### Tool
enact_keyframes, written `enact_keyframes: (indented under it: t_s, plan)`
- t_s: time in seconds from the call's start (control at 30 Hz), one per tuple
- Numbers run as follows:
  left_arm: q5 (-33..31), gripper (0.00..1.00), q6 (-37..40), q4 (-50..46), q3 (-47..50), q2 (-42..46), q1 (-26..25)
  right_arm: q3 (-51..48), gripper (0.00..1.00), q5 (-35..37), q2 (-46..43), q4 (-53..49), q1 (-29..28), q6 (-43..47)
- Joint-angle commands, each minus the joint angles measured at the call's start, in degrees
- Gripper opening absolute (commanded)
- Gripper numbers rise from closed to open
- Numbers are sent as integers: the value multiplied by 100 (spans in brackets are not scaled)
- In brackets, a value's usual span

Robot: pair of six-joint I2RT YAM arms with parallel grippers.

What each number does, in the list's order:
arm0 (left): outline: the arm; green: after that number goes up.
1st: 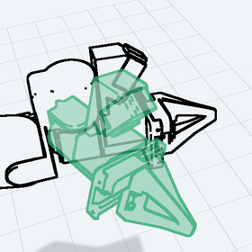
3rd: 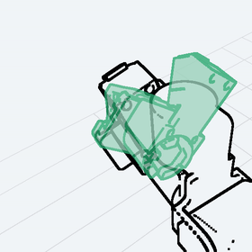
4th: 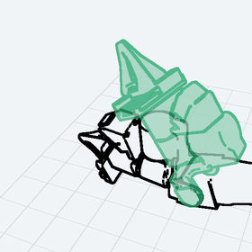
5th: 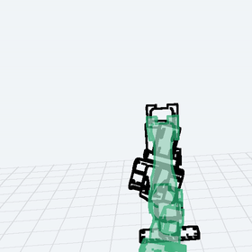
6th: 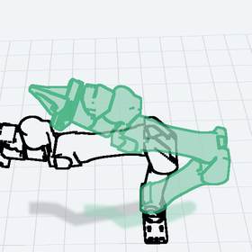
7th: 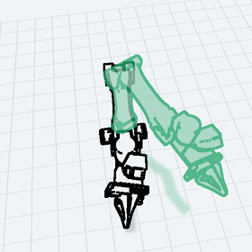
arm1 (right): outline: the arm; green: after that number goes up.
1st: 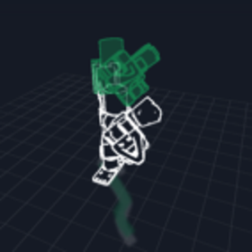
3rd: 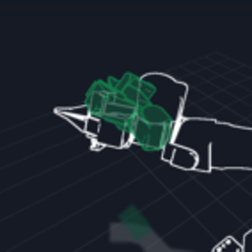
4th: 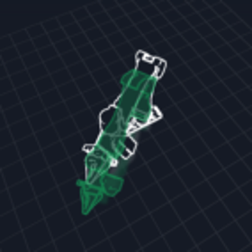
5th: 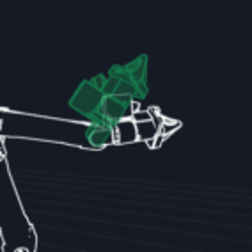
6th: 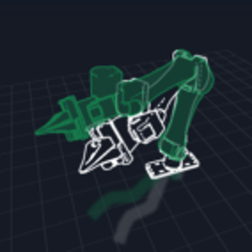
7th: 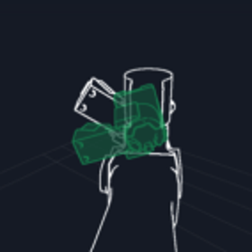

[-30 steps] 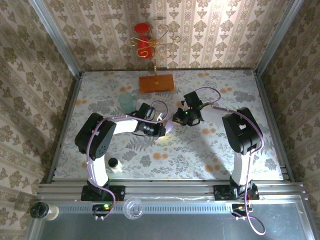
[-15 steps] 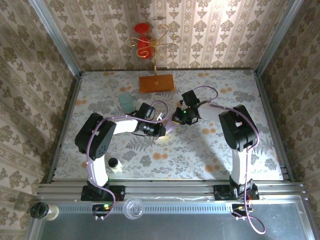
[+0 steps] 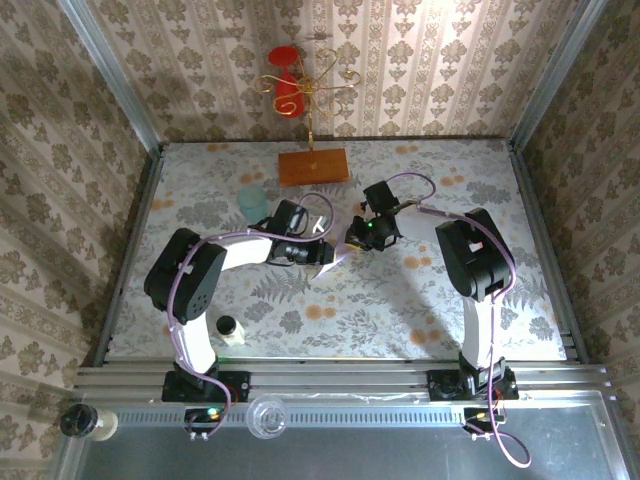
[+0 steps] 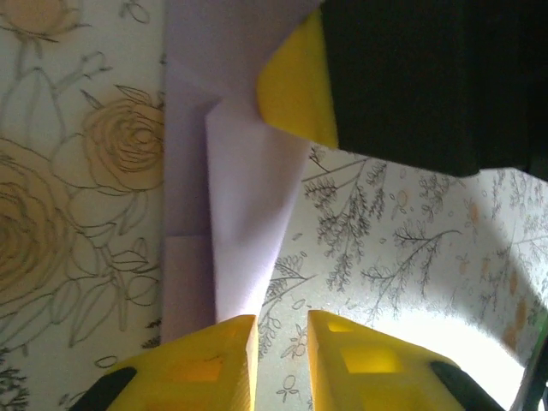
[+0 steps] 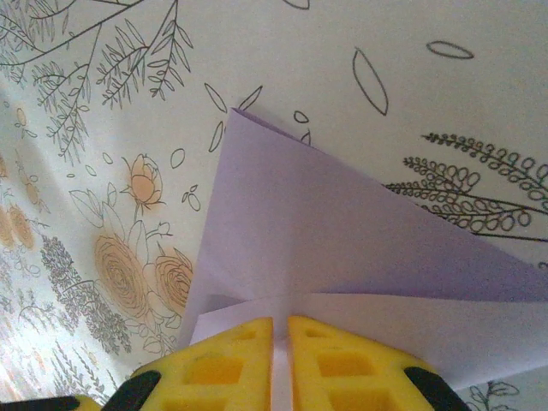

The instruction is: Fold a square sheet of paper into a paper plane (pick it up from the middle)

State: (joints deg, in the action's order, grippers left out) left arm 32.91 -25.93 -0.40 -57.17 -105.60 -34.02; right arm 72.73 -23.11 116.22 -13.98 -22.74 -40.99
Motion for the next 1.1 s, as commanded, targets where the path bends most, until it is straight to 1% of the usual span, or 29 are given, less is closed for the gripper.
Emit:
enact_keyframes:
  t_s: [0.0,0.17,0.33,0.43,0.6,0.77,1.07]
  plan:
    - [-457,27,-36,-65,-25,166,37,141,14,77,98,-180,33,74]
    - [-1033,37,282,-627,-257,98,-57,128,14,36,75,-137,34,48]
    - [-1318,44,546,-993,-522,-47,-208,119,15,6,75,-105,33,17]
    - [-1266,48,623,-1083,-634,-156,-245,118,14,9,74,-96,32,12]
    - [-1038,50,705,-1137,-794,-335,-298,119,15,9,52,-96,33,12]
    - [-1064,49,730,-1279,-911,-517,-305,114,15,-2,43,-79,28,1]
    - [-1058,36,716,-1378,-874,-685,-307,29,15,-152,-134,155,47,-30]
